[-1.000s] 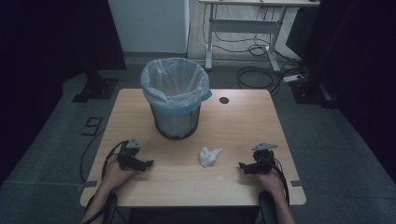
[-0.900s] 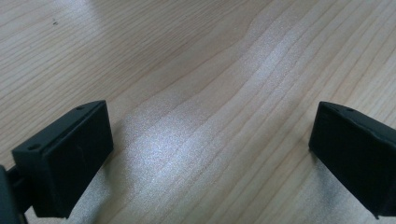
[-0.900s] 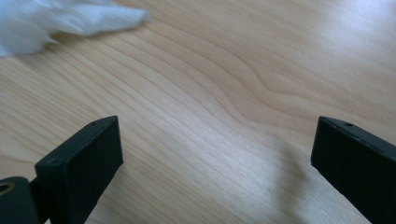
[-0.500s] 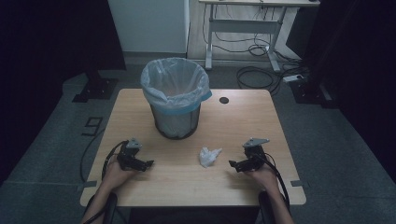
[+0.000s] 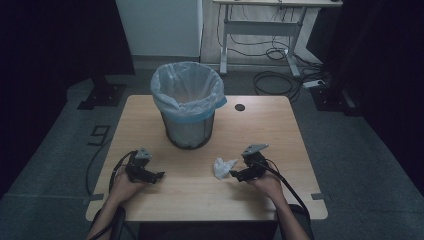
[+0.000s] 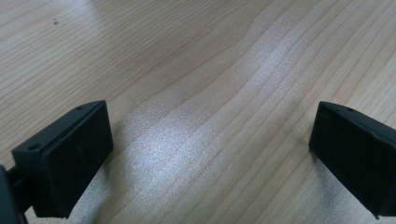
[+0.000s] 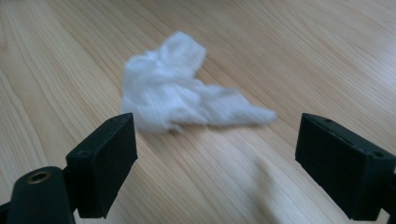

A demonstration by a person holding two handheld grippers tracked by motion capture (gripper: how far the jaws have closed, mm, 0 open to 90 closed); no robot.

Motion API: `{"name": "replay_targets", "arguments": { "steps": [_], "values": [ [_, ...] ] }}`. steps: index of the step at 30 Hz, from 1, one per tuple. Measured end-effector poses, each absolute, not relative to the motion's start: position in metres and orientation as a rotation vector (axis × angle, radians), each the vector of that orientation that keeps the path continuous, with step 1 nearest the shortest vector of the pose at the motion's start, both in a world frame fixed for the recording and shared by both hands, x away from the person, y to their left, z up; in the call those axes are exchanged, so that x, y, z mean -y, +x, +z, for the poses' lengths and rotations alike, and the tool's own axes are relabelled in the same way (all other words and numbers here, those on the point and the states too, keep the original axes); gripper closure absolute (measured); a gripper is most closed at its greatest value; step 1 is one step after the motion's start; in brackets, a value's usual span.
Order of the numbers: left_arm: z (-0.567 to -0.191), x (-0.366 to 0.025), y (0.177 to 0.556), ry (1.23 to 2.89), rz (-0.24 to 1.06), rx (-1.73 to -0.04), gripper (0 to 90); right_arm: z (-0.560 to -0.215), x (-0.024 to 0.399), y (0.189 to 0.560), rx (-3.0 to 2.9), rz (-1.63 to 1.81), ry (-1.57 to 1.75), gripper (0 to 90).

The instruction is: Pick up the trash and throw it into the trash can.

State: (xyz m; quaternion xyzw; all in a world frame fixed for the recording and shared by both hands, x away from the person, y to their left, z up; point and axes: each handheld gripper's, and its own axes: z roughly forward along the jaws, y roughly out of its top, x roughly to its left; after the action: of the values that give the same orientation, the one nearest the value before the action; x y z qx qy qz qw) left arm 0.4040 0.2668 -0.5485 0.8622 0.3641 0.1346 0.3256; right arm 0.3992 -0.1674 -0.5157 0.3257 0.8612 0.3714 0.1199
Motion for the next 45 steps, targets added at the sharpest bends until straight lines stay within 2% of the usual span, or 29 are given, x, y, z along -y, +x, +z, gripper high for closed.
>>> {"name": "replay_targets", "arguments": {
  "steps": [6,9,11,12,13,14,15,17,18,20,23,45],
  "values": [
    [-0.549,-0.267,0.404,2.259,0.352,-0.956,0.0,-0.516,0.142,0.405,-2.565,1.074,0.881,13.9],
    [-0.548,-0.267,0.404,2.259,0.352,-0.956,0.0,-0.517,0.132,0.409,-2.585,1.052,0.855,17.5],
    [-0.548,-0.267,0.404,2.259,0.352,-0.956,0.0,-0.523,0.124,0.413,-2.608,1.046,0.848,25.0],
    [-0.548,-0.267,0.404,2.259,0.352,-0.956,0.0,-0.523,0.124,0.413,-2.608,1.046,0.848,25.0],
    [-0.548,-0.267,0.404,2.26,0.352,-0.955,0.0,-0.527,0.122,0.416,-2.621,1.041,0.854,32.6],
    [-0.548,-0.267,0.404,2.26,0.352,-0.955,0.0,-0.527,0.122,0.416,-2.621,1.041,0.854,32.6],
    [-0.548,-0.267,0.404,2.259,0.352,-0.955,0.0,-0.529,0.121,0.417,-2.632,1.031,0.844,36.3],
    [-0.548,-0.267,0.404,2.259,0.352,-0.955,0.0,-0.534,0.119,0.418,-2.662,0.993,0.838,48.3],
    [-0.548,-0.267,0.404,2.259,0.352,-0.955,0.0,-0.534,0.119,0.418,-2.662,0.993,0.838,48.3],
    [-0.548,-0.267,0.404,2.259,0.352,-0.955,0.0,-0.534,0.119,0.418,-2.673,0.976,0.84,60.6],
    [-0.549,-0.267,0.404,2.259,0.352,-0.955,0.0,-0.532,0.121,0.419,-2.687,0.987,0.878,67.6],
    [-0.548,-0.265,0.404,2.263,0.35,-0.952,0.0,-0.476,0.13,0.428,-2.689,1.022,0.894,67.2]
  ]
}}
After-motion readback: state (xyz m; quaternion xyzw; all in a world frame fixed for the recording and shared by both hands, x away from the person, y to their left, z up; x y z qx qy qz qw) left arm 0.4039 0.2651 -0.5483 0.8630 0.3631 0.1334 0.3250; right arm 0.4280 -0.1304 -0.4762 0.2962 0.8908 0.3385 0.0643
